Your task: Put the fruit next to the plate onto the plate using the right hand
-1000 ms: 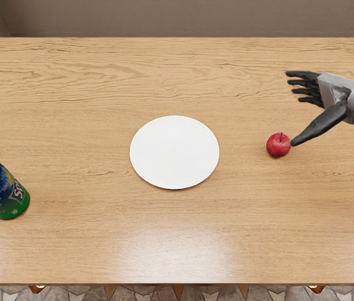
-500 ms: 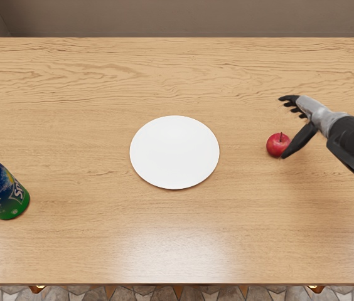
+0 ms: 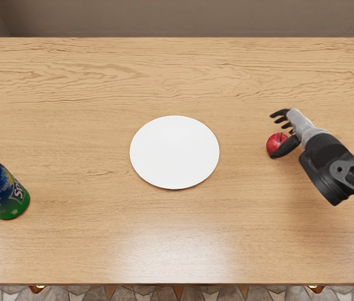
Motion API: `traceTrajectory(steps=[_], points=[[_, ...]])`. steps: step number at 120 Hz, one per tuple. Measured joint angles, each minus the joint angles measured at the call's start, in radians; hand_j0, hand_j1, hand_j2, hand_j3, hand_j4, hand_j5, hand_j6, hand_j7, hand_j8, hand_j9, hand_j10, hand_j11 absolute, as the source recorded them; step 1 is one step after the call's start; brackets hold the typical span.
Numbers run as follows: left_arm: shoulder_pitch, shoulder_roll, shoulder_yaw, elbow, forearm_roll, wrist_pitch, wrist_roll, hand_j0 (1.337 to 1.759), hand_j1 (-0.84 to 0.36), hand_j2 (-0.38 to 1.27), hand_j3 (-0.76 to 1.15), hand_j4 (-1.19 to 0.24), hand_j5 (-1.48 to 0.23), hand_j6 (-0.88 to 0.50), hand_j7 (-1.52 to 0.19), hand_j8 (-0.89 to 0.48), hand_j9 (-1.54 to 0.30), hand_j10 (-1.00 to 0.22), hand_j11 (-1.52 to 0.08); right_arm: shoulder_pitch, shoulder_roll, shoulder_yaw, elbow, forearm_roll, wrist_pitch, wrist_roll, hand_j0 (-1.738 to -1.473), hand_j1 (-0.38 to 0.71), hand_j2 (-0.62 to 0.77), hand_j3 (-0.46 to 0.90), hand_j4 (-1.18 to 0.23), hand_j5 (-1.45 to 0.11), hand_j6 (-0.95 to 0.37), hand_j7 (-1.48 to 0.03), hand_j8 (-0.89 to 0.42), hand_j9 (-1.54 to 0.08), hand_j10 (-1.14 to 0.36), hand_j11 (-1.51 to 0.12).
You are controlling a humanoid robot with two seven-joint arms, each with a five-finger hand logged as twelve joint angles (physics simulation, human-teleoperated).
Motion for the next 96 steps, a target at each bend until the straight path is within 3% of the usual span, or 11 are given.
traceTrajectory(steps=[36, 55, 76, 96], points=[[0.0, 0.0, 0.0, 0.0, 0.0, 0.0, 0.0, 1.658, 0.35, 0.0, 0.0, 0.0, 0.0, 0.0, 0.0, 0.0, 0.0, 0.0, 0.0, -0.005, 0.016, -0.002, -0.01, -0.002, -0.009, 0.0, -1.658, 0.19, -0.06, 0.0, -0.45, -0.59, -0.46, -0.59, -0.45, -0.59, -0.45, -0.59], [0.0, 0.0, 0.0, 0.0, 0.0, 0.0, 0.0, 1.658, 0.35, 0.0, 0.0, 0.0, 0.0, 0.0, 0.0, 0.0, 0.0, 0.0, 0.0, -0.01, 0.017, -0.002, -0.01, -0.007, -0.008, 0.002, -1.656, 0.21, -0.07, 0.0, -0.49, -0.63, -0.49, -0.63, -0.42, -0.65, -0.44, -0.65], [0.0, 0.0, 0.0, 0.0, 0.0, 0.0, 0.0, 1.658, 0.35, 0.0, 0.0, 0.0, 0.0, 0.0, 0.0, 0.0, 0.0, 0.0, 0.0, -0.012, 0.018, 0.0, -0.01, -0.004, -0.005, 0.003, -1.651, 0.3, 0.05, 0.0, -0.57, -0.77, -0.54, -0.75, -0.32, -0.79, -0.37, -0.81], [0.0, 0.0, 0.0, 0.0, 0.0, 0.0, 0.0, 1.658, 0.35, 0.0, 0.0, 0.0, 0.0, 0.0, 0.0, 0.0, 0.0, 0.0, 0.0, -0.012, 0.019, 0.0, -0.011, -0.005, -0.006, 0.0, -1.65, 0.29, 0.13, 0.0, -0.64, -0.83, -0.59, -0.83, -0.32, -0.85, -0.38, -0.88]])
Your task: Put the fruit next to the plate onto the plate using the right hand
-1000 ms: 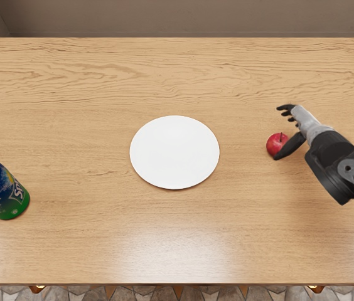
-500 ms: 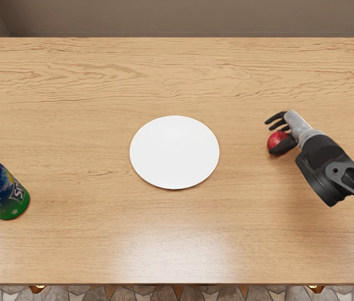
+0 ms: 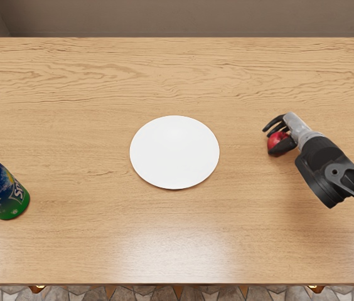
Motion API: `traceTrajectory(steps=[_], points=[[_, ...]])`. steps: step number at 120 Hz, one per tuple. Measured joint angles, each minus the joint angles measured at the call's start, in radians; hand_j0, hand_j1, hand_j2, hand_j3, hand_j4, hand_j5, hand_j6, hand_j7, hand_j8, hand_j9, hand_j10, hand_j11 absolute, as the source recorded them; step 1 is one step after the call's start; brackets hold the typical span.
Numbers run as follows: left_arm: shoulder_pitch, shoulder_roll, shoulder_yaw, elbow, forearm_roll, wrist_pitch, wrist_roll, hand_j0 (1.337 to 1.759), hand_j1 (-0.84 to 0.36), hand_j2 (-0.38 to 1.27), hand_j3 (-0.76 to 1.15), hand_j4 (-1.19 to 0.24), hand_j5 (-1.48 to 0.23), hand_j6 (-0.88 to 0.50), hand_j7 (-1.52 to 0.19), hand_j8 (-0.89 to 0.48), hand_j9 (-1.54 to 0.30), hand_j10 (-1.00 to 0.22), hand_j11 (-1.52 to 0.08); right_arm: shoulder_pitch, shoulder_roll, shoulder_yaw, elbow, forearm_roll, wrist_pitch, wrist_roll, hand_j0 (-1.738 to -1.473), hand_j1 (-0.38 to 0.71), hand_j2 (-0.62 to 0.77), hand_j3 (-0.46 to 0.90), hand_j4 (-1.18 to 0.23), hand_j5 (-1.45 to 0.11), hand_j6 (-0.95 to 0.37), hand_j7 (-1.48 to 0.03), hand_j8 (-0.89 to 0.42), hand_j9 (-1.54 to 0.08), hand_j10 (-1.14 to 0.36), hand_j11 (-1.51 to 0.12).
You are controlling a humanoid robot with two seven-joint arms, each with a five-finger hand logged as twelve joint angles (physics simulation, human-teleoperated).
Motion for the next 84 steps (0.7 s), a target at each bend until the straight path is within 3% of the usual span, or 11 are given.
traceTrajectory(steps=[12, 33, 42, 43, 84], points=[[0.0, 0.0, 0.0, 0.0, 0.0, 0.0, 0.0, 1.658, 0.35, 0.0, 0.0, 0.0, 0.0, 0.0, 0.0, 0.0, 0.0, 0.0, 0.0, 0.001, 0.001, 0.014, 0.001, 0.007, -0.001, 0.0, -1.651, 0.28, 0.22, 0.0, -0.66, -0.86, -0.63, -0.86, -0.34, -0.88, -0.4, -0.9], [0.0, 0.0, 0.0, 0.0, 0.0, 0.0, 0.0, 1.658, 0.35, 0.0, 0.0, 0.0, 0.0, 0.0, 0.0, 0.0, 0.0, 0.0, 0.0, 0.014, 0.027, 0.076, 0.005, 0.013, 0.003, 0.001, -1.653, 0.27, 0.21, 0.0, -0.67, -0.91, -0.66, -0.88, -0.34, -0.9, -0.4, -0.91], [0.0, 0.0, 0.0, 0.0, 0.0, 0.0, 0.0, 1.658, 0.35, 0.0, 0.0, 0.0, 0.0, 0.0, 0.0, 0.0, 0.0, 0.0, 0.0, 0.033, 0.062, 0.092, 0.006, 0.014, 0.004, 0.0, -1.654, 0.27, 0.24, 0.0, -0.66, -0.92, -0.67, -0.89, -0.34, -0.91, -0.38, -0.91], [0.0, 0.0, 0.0, 0.0, 0.0, 0.0, 0.0, 1.658, 0.35, 0.0, 0.0, 0.0, 0.0, 0.0, 0.0, 0.0, 0.0, 0.0, 0.0, 0.035, 0.067, 0.093, 0.006, 0.015, 0.004, 0.001, -1.654, 0.27, 0.18, 0.0, -0.66, -0.92, -0.67, -0.89, -0.33, -0.91, -0.37, -0.91], [0.0, 0.0, 0.0, 0.0, 0.0, 0.0, 0.0, 1.658, 0.35, 0.0, 0.0, 0.0, 0.0, 0.0, 0.0, 0.0, 0.0, 0.0, 0.0, 0.113, 0.27, 0.106, 0.008, 0.014, 0.006, 0.0, -1.656, 0.28, 0.35, 0.0, -0.68, -0.92, -0.72, -0.9, -0.37, -0.91, -0.41, -0.89]])
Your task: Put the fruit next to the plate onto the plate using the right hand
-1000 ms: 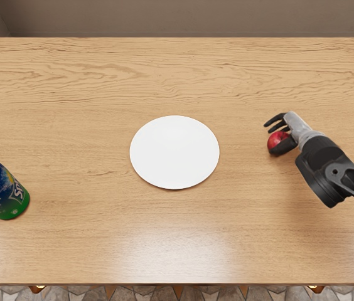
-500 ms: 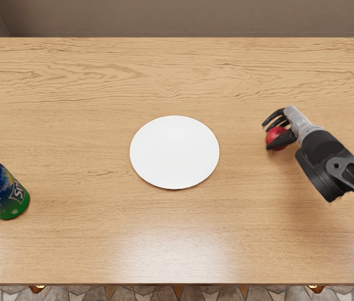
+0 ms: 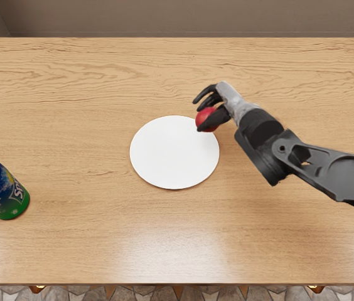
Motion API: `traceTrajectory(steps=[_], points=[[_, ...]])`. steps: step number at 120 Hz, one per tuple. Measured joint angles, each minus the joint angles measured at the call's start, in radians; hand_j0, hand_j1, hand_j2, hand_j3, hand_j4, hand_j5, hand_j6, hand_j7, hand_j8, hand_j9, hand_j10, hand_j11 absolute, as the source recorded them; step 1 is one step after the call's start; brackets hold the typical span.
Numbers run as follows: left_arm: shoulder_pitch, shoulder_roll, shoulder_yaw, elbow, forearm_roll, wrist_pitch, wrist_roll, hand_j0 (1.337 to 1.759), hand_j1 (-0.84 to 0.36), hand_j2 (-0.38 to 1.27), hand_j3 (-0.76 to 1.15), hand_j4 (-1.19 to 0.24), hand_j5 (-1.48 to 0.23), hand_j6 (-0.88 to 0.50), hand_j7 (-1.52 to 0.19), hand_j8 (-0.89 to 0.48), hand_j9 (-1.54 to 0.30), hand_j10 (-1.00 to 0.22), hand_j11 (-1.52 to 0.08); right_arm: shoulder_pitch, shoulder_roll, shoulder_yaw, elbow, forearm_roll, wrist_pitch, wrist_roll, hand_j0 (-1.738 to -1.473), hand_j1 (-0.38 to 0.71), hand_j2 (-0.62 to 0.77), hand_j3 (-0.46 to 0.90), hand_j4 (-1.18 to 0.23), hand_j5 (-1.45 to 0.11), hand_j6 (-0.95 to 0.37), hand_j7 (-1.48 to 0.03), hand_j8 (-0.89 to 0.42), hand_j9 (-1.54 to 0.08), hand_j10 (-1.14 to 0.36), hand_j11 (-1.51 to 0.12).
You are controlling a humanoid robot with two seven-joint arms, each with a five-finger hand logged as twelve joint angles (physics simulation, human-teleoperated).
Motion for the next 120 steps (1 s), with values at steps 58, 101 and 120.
traceTrajectory(steps=[58, 101, 120], points=[[0.0, 0.0, 0.0, 0.0, 0.0, 0.0, 0.0, 1.658, 0.35, 0.0, 0.0, 0.0, 0.0, 0.0, 0.0, 0.0, 0.0, 0.0, 0.0, 0.001, 0.073, 0.01, 0.013, -0.005, 0.058, 0.001, -1.658, -0.16, 0.09, 0.0, -0.19, -0.27, -0.2, -0.26, -0.12, -0.26, -0.13, -0.26], [0.0, 0.0, 0.0, 0.0, 0.0, 0.0, 0.0, 1.658, 0.35, 0.0, 0.0, 0.0, 0.0, 0.0, 0.0, 0.0, 0.0, 0.0, 0.0, -0.201, -0.055, 0.535, 0.067, 0.297, 0.865, 0.001, -1.658, -0.29, 0.01, 0.0, -0.05, -0.07, -0.06, -0.07, -0.04, -0.07, -0.04, -0.07], [0.0, 0.0, 0.0, 0.0, 0.0, 0.0, 0.0, 1.658, 0.35, 0.0, 0.0, 0.0, 0.0, 0.0, 0.0, 0.0, 0.0, 0.0, 0.0, -0.312, -0.092, 0.732, 0.056, 0.569, 1.037, 0.001, -1.658, -0.31, 0.0, 0.0, -0.04, -0.05, -0.04, -0.05, -0.03, -0.05, -0.03, -0.05]])
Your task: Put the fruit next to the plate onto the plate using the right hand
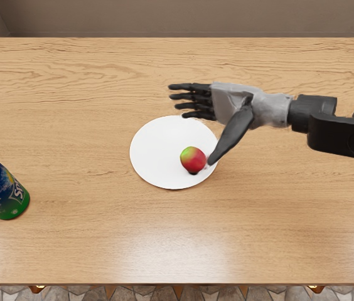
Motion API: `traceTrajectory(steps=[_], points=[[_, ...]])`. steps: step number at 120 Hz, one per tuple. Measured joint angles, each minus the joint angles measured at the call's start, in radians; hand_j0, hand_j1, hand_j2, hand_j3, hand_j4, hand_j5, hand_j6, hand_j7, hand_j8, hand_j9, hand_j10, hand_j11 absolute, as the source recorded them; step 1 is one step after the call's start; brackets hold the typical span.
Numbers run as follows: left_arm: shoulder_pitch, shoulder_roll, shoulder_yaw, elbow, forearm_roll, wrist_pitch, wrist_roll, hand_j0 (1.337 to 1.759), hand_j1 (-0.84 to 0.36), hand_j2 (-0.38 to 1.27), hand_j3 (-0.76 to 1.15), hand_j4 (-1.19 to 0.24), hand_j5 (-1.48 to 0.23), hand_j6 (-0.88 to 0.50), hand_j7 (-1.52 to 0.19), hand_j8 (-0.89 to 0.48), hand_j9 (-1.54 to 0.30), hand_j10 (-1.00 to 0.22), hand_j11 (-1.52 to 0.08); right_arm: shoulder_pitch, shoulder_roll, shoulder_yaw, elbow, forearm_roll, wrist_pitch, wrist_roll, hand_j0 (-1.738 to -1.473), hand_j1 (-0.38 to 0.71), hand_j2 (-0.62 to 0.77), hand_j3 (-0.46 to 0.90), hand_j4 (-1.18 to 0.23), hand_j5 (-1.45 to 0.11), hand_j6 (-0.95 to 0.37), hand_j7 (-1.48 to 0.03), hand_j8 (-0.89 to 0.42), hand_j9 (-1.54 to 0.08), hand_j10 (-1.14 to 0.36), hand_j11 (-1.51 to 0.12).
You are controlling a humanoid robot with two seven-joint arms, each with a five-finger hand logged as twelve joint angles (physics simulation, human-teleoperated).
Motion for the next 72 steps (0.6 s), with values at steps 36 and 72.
traceTrajectory(steps=[36, 72], points=[[-0.01, 0.0, -0.001, 0.0, 0.0, 0.0, 0.0, 1.658, 0.35, 0.0, 0.0, 0.0, 0.0, 0.0, 0.0, 0.0, 0.0, 0.0, 0.0, -0.298, -0.028, 0.342, -0.047, 0.23, 0.046, 0.0, -1.658, -0.32, 0.0, 0.0, -0.03, -0.03, -0.03, -0.03, -0.02, -0.03, -0.02, -0.03], [-0.012, 0.0, -0.002, 0.001, 0.0, 0.001, 0.0, 1.658, 0.35, 0.0, 0.0, 0.0, 0.0, 0.0, 0.0, 0.0, 0.0, 0.0, 0.0, -0.437, -0.029, 0.558, -0.063, 0.254, 0.048, 0.0, -1.658, -0.32, 0.0, 0.0, -0.02, -0.03, -0.02, -0.03, -0.02, -0.03, -0.02, -0.03]])
